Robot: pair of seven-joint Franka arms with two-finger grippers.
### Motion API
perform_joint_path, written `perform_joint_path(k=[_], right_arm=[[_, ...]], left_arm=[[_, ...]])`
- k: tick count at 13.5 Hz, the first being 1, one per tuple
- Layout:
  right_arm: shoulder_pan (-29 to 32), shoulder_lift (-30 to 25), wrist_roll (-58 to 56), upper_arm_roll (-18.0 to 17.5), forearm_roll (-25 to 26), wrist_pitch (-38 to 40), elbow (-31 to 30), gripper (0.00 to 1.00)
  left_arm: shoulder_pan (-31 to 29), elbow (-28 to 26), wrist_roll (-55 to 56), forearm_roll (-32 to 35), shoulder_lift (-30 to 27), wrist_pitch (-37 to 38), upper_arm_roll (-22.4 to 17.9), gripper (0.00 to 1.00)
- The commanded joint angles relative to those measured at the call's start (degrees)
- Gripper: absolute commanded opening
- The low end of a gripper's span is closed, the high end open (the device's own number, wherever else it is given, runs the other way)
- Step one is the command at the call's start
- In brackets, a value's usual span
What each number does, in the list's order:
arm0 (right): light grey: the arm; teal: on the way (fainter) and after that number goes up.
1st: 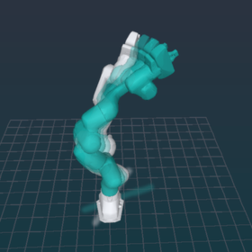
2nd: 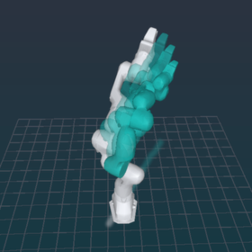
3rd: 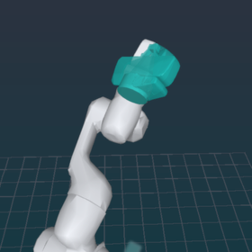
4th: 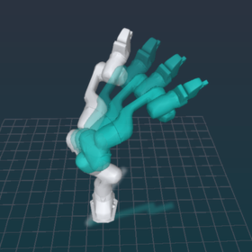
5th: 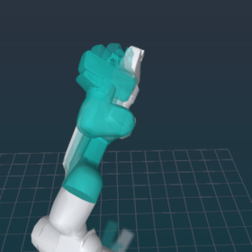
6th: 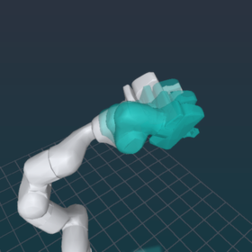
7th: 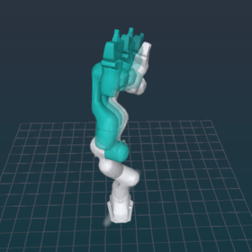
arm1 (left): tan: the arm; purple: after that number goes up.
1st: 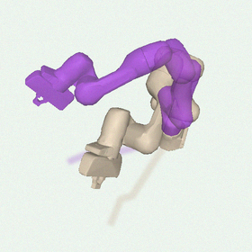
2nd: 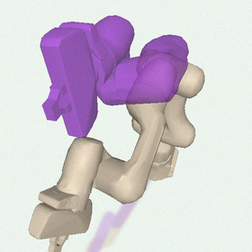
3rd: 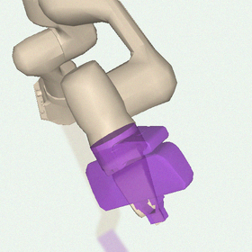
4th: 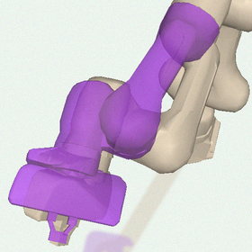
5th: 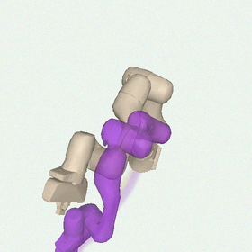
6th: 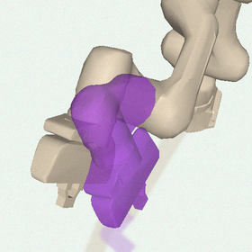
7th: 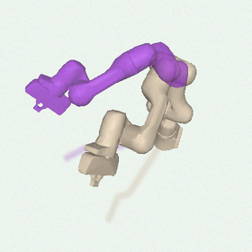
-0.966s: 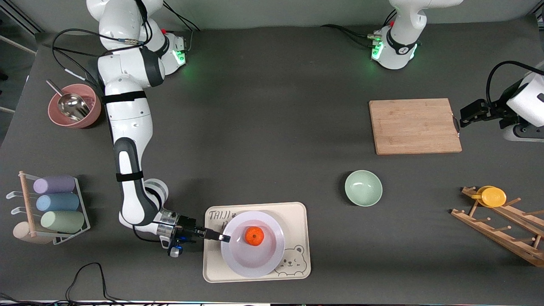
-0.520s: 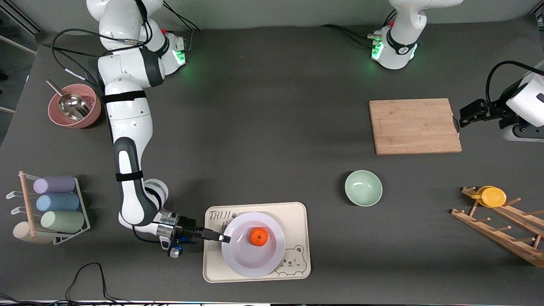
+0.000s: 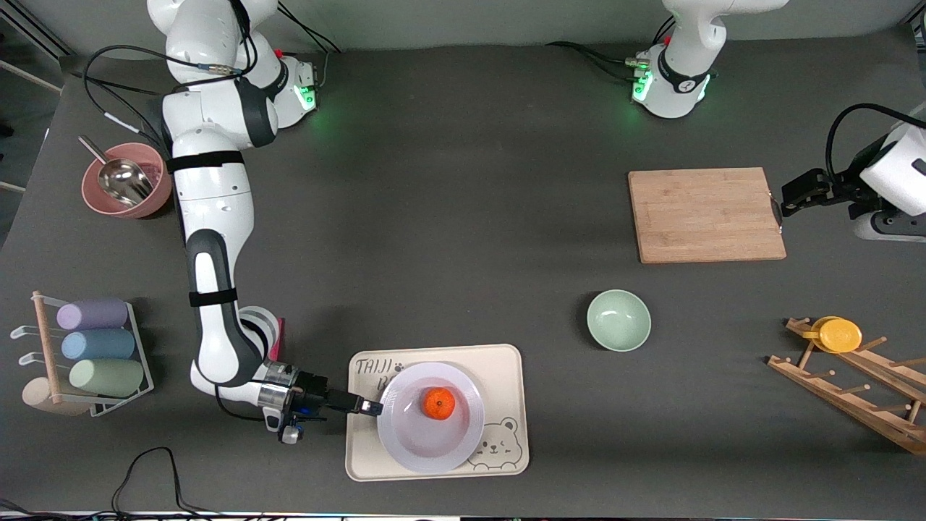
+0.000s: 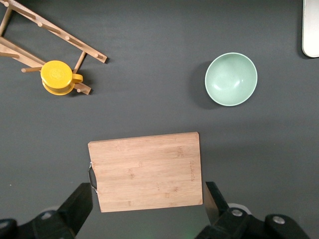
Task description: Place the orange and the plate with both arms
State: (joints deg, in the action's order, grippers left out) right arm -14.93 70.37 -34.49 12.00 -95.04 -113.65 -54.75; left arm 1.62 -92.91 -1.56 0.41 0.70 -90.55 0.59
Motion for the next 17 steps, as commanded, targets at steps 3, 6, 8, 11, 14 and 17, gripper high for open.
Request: perform_joint_path(k=[3,6,8,11,14,17], right_arm=[[-0.9,-8.6,5.3,2.3,12.6,-0.3,-6.5,1.0],[-1.4,-14.2,8.1,2.8,24.9,-0.3,-11.3,1.0],[-2.7,-16.8,9.4,4.8,33.5,-0.3,-14.8,1.0],[-8.1,-22.5,9.5,10.9,39.5,-0.3,-22.5,1.0],[-19.6,-26.1,9.7,23.4,40.2,0.0,-29.3,1.0],[-30.1,-26.8,9.8,36.7,40.9,4.1,-32.5,1.0]], left_arm=[[1.2,0.9,-0.2,-0.6,0.2,1.1,-0.9,1.0],[1.2,0.9,-0.1,-0.5,0.2,1.1,-0.9,1.0],[1.2,0.9,0.0,-0.6,0.2,1.1,-0.9,1.0],[1.3,0.9,0.0,-0.6,0.2,1.1,-0.9,1.0],[1.3,0.9,0.1,-0.6,0.1,1.1,-0.9,1.0],[1.4,0.9,0.2,-0.6,0.1,1.1,-0.8,1.0]])
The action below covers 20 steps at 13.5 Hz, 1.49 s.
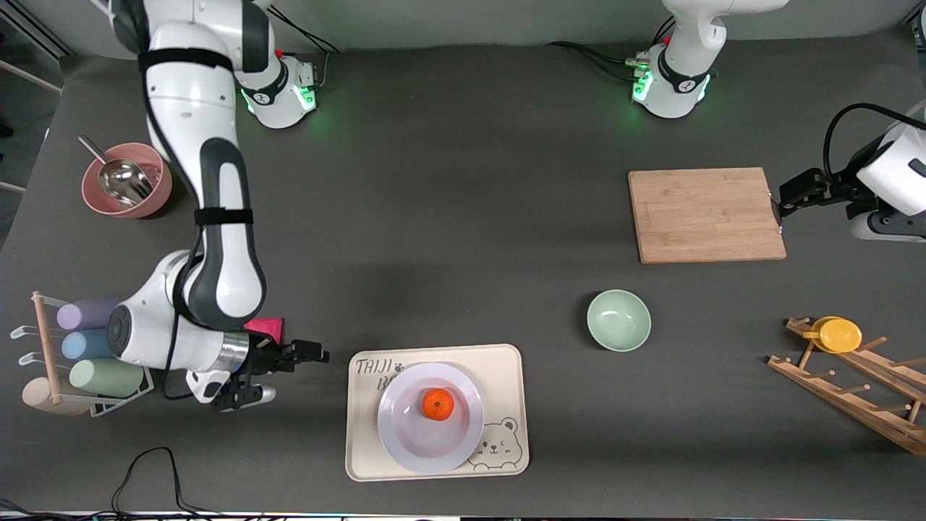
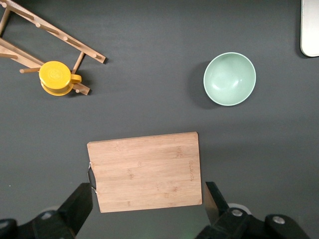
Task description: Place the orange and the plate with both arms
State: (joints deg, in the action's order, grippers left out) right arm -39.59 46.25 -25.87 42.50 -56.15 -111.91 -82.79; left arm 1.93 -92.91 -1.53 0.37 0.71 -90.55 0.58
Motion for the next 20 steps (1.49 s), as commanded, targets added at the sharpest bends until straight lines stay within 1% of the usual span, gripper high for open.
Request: perform_joint_path(k=[1,3,6,8,10,12,14,15,16,18,20], right_arm=[[-5.8,-2.7,1.2,7.9,2.5,5.7,-4.1,1.0],[-5.8,-3.5,0.6,10.7,5.0,9.2,-3.7,1.0],[-5.8,-5.6,1.2,12.0,12.9,11.8,-2.5,1.0],[-5.6,-6.6,1.0,12.8,14.7,14.2,-2.4,1.0],[-5.8,-7.6,1.2,14.8,17.5,15.3,-1.5,1.0],[-5.1,-8.5,1.3,15.8,18.0,18.2,-0.9,1.0],[-5.8,-8.5,1.0,19.4,18.0,20.3,-0.8,1.0],[-5.8,-8.7,1.1,20.3,18.2,20.6,-0.8,1.0],[-5.8,-8.7,1.3,21.3,19.4,20.6,-0.7,1.0],[-5.8,-9.0,2.9,21.8,23.2,20.9,-0.3,1.0],[-5.9,-9.8,3.0,22.4,23.6,21.4,0.0,1.0]], left_arm=[[1.1,0.9,0.2,-0.5,0.1,1.1,-0.8,1.0],[1.0,0.9,0.1,-0.5,0.1,1.1,-0.8,1.0],[1.1,0.9,0.2,-0.5,0.1,1.2,-0.8,1.0],[1.1,0.9,0.2,-0.5,0.1,1.2,-0.8,1.0],[1.1,0.9,0.2,-0.5,0.1,1.2,-0.8,1.0],[1.1,0.9,0.2,-0.5,0.1,1.2,-0.8,1.0],[1.1,0.9,0.2,-0.5,0.1,1.2,-0.8,1.0],[1.1,0.9,0.2,-0.5,0.1,1.2,-0.8,1.0],[1.1,0.9,0.2,-0.5,0.1,1.2,-0.8,1.0],[1.1,0.9,0.2,-0.5,0.1,1.2,-0.8,1.0],[1.1,0.9,0.2,-0.5,0.1,1.2,-0.8,1.0]])
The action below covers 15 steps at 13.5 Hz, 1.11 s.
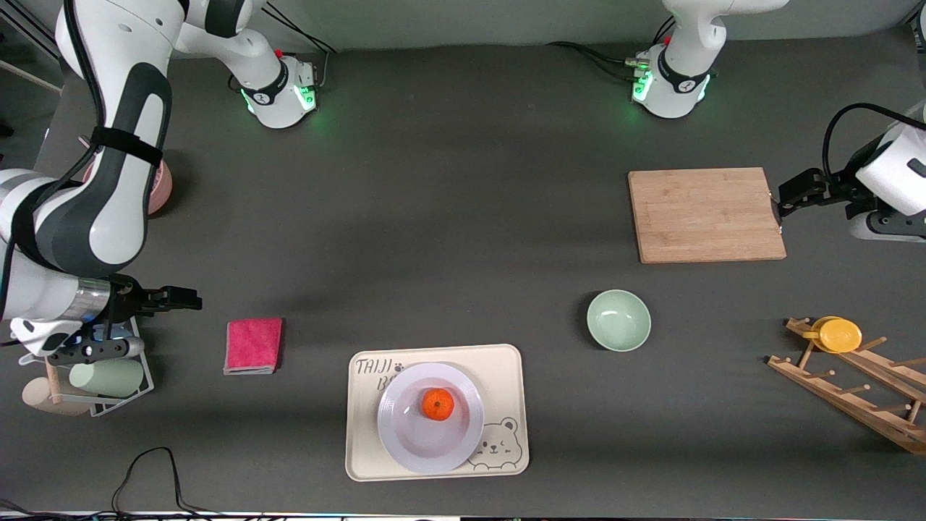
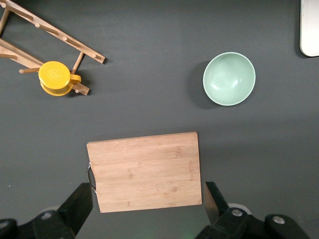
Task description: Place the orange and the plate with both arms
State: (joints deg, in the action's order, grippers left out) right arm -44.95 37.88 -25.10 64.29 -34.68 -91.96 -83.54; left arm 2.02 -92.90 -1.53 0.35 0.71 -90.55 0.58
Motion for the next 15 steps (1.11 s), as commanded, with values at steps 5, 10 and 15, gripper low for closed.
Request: perform_joint_path(k=[5,10,15], right_arm=[[-2.6,-5.1,2.4,5.0,2.2,1.4,0.8,1.0],[-2.9,-5.5,2.4,6.5,2.4,3.1,1.2,1.0],[-2.9,-6.2,2.4,7.6,2.8,4.2,2.7,1.0]], left_arm=[[1.0,0.8,0.2,-0.4,0.1,1.2,-0.8,1.0],[1.1,0.8,0.3,-0.4,0.1,1.2,-0.7,1.0],[1.0,0.8,0.3,-0.4,0.1,1.2,-0.7,1.0]])
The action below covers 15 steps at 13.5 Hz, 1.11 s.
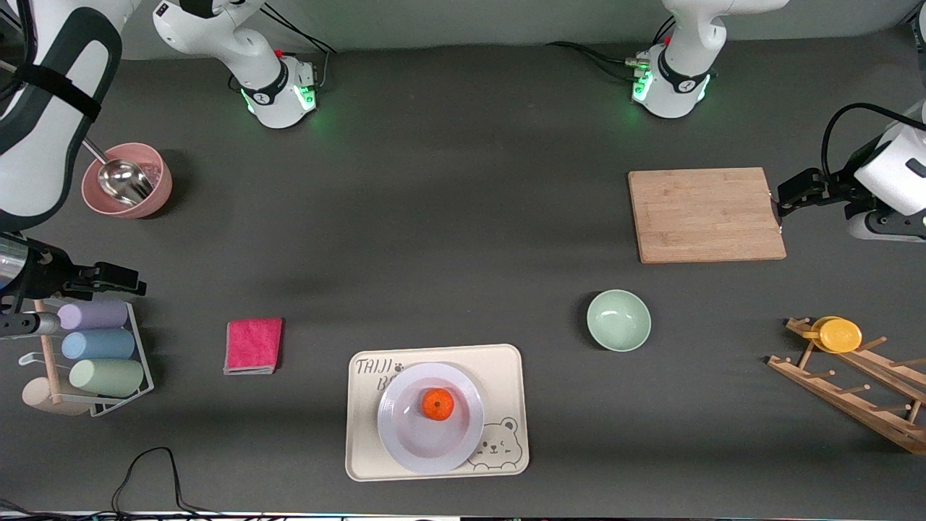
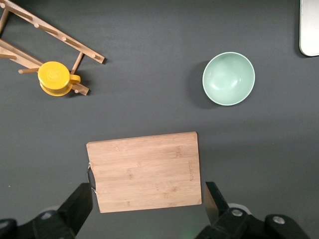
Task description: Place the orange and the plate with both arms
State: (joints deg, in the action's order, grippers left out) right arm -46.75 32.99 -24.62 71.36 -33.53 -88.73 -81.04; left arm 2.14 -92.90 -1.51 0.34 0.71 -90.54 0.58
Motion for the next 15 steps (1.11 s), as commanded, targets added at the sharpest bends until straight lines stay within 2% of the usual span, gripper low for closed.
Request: perform_joint_path(k=[1,11,14,15], right_arm=[[-1.1,-1.4,2.0,0.5,1.6,1.0,0.2,1.0],[0.8,-2.2,4.1,-1.2,3.2,4.2,0.7,1.0],[3.6,-2.3,4.1,-4.8,3.9,5.1,3.0,1.0],[4.6,-2.7,4.1,-7.0,6.1,5.2,3.2,1.0]], left_arm=[[0.8,0.8,0.3,-0.4,0.1,1.2,-0.7,1.0],[0.9,0.8,0.3,-0.4,0.1,1.2,-0.7,1.0],[0.9,0.8,0.2,-0.4,0.1,1.2,-0.7,1.0],[0.8,0.8,0.2,-0.4,0.1,1.2,-0.7,1.0]])
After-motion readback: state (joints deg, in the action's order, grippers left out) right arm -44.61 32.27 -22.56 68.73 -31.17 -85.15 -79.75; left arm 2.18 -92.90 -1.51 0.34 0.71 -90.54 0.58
